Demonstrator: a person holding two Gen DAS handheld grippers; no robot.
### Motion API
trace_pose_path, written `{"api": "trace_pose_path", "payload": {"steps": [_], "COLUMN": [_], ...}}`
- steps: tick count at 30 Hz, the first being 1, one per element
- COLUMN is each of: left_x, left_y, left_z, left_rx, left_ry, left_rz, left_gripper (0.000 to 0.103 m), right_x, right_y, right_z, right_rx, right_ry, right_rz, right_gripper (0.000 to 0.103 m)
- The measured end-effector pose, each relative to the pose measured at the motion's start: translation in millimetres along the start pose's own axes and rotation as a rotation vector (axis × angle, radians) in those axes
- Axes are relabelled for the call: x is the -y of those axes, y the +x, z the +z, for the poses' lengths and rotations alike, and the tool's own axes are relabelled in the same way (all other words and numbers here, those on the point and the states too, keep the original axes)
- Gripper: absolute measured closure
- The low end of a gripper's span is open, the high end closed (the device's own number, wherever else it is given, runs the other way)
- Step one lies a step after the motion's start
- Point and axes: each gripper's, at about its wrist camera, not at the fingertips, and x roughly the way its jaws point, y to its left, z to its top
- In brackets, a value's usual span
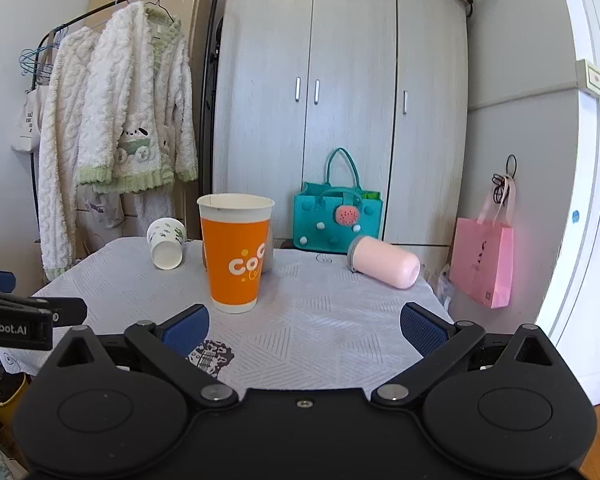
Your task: Flip cup upright
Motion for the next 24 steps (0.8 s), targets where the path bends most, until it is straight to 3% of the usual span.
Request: {"api": "trace_pose_path", "payload": {"steps": [4, 11, 24], "left_x": [0, -3, -2], "left_y": [1, 15, 1], "left_z": [-1, 0, -1], "left_rx": [-0.008, -0.067, 0.016], "left_ry": [-0.021, -0.007, 0.022], "left_rz": [0.008, 0.106, 0.059], "left_gripper": [0.000, 0.000, 0.000], "right_x": [1, 1, -1], "right_y": [2, 1, 1], "right_z": [-3, -5, -3], "right_rx": [-0.011, -0.020, -0.017], "right_ry": [0.018, 0.037, 0.043], "right_rz": [-0.008, -0.018, -0.019], "right_gripper": [0.000, 0.000, 0.000]}}
